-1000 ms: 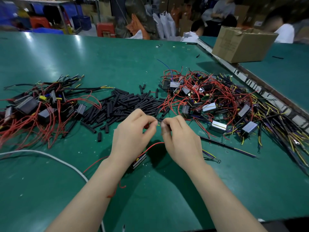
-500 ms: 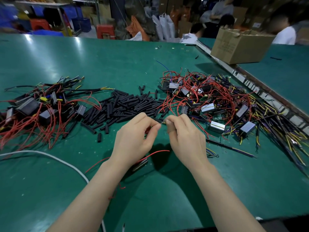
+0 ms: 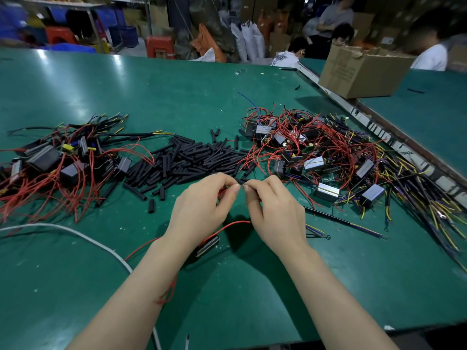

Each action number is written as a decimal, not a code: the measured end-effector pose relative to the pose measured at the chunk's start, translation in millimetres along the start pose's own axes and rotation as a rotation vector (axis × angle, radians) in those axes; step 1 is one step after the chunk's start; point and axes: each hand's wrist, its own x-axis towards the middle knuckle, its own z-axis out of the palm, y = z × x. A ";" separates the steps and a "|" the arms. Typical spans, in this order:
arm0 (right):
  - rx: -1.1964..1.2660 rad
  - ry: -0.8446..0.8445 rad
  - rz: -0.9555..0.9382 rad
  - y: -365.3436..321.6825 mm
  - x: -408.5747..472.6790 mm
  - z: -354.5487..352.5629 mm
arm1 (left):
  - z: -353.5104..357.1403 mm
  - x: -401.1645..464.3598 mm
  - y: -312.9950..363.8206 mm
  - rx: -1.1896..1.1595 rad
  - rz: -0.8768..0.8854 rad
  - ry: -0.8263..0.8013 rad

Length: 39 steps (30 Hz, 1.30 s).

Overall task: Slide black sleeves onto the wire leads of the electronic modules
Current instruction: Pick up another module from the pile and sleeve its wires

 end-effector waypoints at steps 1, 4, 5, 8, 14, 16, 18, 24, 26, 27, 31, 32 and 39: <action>0.016 0.011 0.001 0.1 -0.2 -0.1 | -0.1 -0.2 -0.1 -0.009 -0.010 0.008; 0.060 0.041 -0.023 0.1 -0.1 -0.6 | -0.9 -0.2 -0.1 -0.072 -0.052 0.018; 0.075 0.052 -0.031 0.0 0.3 -0.9 | -1.2 -0.5 0.2 -0.092 -0.070 0.017; 0.112 0.093 -0.056 -0.3 0.8 -1.5 | -0.4 -0.8 2.3 -0.138 -0.106 0.024; 0.187 0.106 -0.057 -0.8 0.4 1.2 | 2.7 0.5 6.3 -0.146 -0.133 0.038; 0.227 0.091 -0.022 -0.7 0.2 1.9 | 3.0 0.7 7.0 -0.188 -0.125 0.035; 0.234 0.062 0.014 -0.4 0.0 2.7 | 3.1 0.4 7.7 -0.202 -0.107 0.028; 0.207 0.003 0.059 1.6 0.5 1.1 | 2.8 0.3 6.8 -0.171 -0.120 0.038; 0.226 -0.011 0.051 2.2 0.7 0.0 | 2.8 0.3 6.0 -0.204 -0.138 0.031; 0.236 -0.015 0.048 2.3 0.7 -0.3 | 2.8 0.2 5.8 -0.227 -0.144 0.025; 0.277 -0.022 0.035 2.0 0.4 -0.6 | 2.5 -0.1 6.7 -0.287 -0.153 0.000; 0.282 -0.023 0.035 2.1 0.5 -0.7 | 2.1 -0.3 7.4 -0.296 -0.150 -0.002; 0.423 0.002 -0.010 1.9 0.7 -1.3 | 0.9 2.0 5.3 -0.366 -0.143 -0.017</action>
